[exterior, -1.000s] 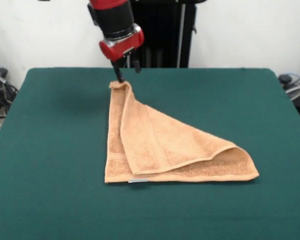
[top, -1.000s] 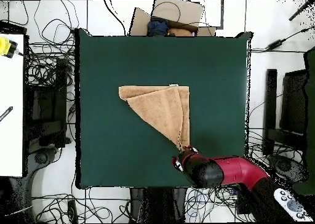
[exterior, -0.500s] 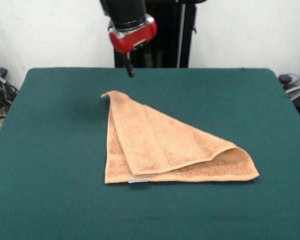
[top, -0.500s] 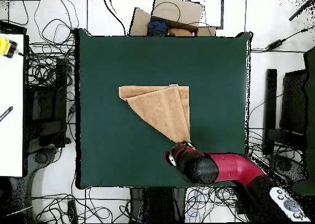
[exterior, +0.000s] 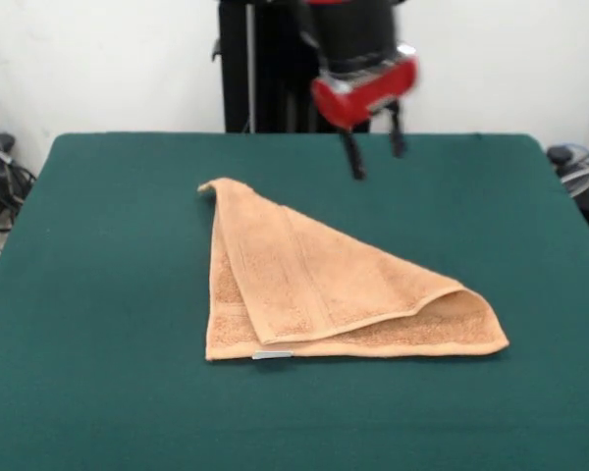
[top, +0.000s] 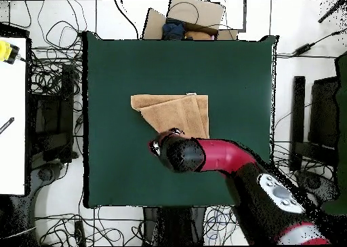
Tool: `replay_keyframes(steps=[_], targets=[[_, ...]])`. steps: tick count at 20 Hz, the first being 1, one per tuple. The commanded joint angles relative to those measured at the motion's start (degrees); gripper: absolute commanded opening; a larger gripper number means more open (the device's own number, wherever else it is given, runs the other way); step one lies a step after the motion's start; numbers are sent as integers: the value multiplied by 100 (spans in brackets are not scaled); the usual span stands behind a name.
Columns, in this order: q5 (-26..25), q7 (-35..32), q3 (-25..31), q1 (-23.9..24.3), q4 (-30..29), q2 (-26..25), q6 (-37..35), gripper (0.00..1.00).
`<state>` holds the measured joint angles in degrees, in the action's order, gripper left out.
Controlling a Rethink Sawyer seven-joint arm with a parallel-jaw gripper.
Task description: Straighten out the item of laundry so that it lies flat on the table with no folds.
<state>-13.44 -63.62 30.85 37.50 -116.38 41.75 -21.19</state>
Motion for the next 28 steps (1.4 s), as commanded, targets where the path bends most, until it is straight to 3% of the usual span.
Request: replay_keyframes(steps=[1, 6, 10, 13, 20, 23, 25, 28], targets=[[686, -1596, -482, -798, 1592, -1070, 480, 100], [908, -1063, -267, -683, 2266, -1906, 70, 100], [971, -815, -197, -535, 2428, -2036, -296, 100], [868, -642, -230, -504, 2527, -1883, -567, 100], [765, -763, -542, -534, 2304, -656, -1423, 100], [799, -741, -457, -418, 2226, -572, -1577, 100], [780, -750, -520, -564, 2656, -666, -1897, 100], [633, -746, -512, -591, 2708, -633, -1719, 100]])
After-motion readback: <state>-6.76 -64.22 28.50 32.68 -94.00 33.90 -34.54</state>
